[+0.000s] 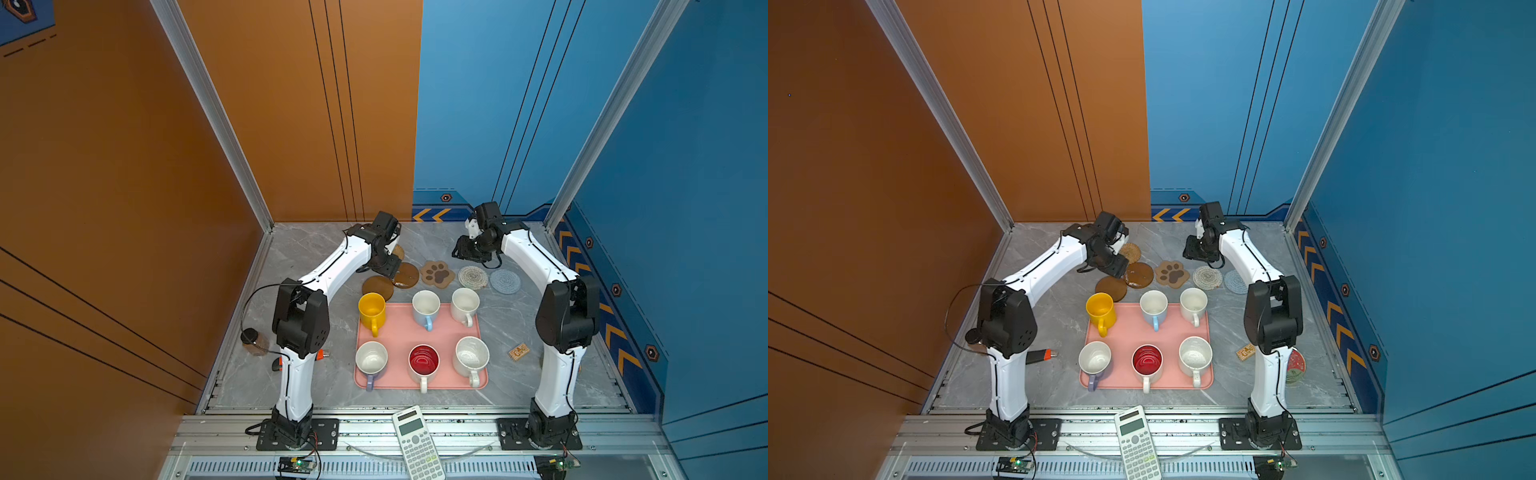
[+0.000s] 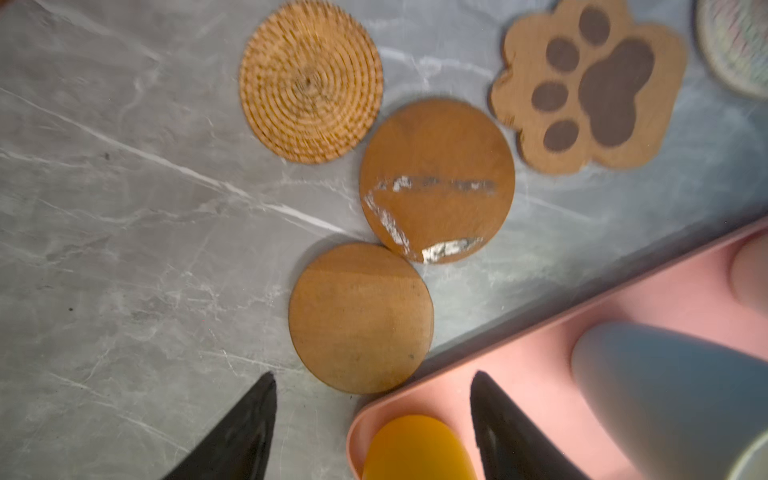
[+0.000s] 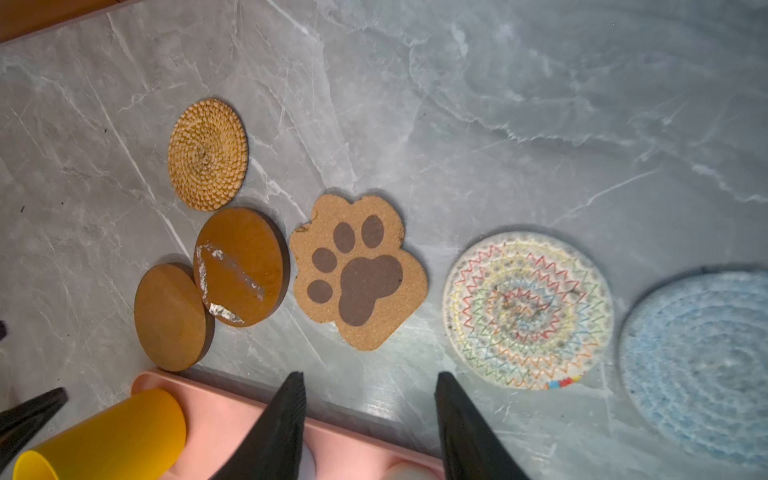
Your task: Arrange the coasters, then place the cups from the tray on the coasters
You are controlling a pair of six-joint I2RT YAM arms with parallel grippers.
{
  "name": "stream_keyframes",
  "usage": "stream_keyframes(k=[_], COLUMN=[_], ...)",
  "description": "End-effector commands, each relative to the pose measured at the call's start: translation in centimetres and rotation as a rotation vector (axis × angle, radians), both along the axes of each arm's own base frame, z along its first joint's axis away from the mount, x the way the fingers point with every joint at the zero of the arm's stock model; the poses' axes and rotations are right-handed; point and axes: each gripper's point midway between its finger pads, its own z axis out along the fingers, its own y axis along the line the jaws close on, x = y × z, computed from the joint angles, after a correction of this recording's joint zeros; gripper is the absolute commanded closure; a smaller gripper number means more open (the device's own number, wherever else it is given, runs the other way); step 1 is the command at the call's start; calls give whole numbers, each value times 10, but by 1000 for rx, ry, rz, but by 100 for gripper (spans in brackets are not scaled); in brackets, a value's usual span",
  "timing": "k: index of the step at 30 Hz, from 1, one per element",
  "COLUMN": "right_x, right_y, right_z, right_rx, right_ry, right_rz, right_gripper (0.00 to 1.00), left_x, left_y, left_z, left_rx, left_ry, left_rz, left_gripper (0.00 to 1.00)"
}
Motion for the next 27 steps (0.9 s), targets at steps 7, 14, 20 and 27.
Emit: stream_keyframes(k=[7,14,20,27], right_x=[-4,-6,-8,-10], right_y=[26,26,26,24], right_z=[28,21,18,13], right_rx=[90,128,140,142], right_ry=[-100,-108,-106,-96], right_rz=[-23,-53,-62,-68], right_gripper=[39,37,37,37], left_x=[-9,-3,6,7], left_y=[9,8,4,8], left_z=[-36,-59,-71,-91], left_rx=[115,134,113,137], left_ry=[81,118,138,169], left_rz=[-15,-22,-20,-10], left_gripper=[15,9,8,7])
